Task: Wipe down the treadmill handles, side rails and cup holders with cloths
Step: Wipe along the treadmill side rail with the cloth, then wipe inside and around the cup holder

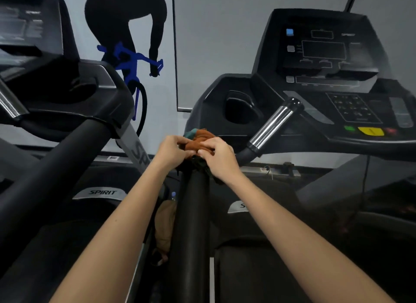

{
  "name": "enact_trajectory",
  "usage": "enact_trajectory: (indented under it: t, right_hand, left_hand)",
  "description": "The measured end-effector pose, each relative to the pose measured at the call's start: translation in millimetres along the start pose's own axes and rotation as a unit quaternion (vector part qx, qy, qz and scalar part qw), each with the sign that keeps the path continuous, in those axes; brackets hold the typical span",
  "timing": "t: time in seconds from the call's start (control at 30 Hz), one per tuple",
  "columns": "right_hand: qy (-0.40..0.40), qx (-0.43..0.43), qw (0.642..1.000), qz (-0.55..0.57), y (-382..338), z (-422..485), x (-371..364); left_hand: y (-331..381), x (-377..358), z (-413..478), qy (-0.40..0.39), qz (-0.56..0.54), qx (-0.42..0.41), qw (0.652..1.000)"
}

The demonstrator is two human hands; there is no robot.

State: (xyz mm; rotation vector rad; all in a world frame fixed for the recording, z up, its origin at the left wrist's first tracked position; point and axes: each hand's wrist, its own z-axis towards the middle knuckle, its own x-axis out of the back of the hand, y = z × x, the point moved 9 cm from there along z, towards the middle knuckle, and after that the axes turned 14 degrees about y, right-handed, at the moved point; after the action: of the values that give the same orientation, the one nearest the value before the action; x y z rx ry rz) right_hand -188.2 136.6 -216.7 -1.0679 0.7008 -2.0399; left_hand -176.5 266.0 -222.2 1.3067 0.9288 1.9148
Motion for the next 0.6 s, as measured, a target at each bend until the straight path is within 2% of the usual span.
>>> enact_trajectory:
  t: [0.27, 0.6]
  right_hand:
    - [-0.054, -0.002, 0.998, -0.014, -12.0, -1.0, 2.8]
    - [-0.164, -0.069, 0.98, -0.088, -12.6, 17.7, 4.6]
  left_hand:
    - [-3.1, 4.3, -12.3, 0.04, -0.047, 0.041, 0.997]
    - [1.7, 4.5, -14.2, 0.057, 0.037, 0.086, 0.994]
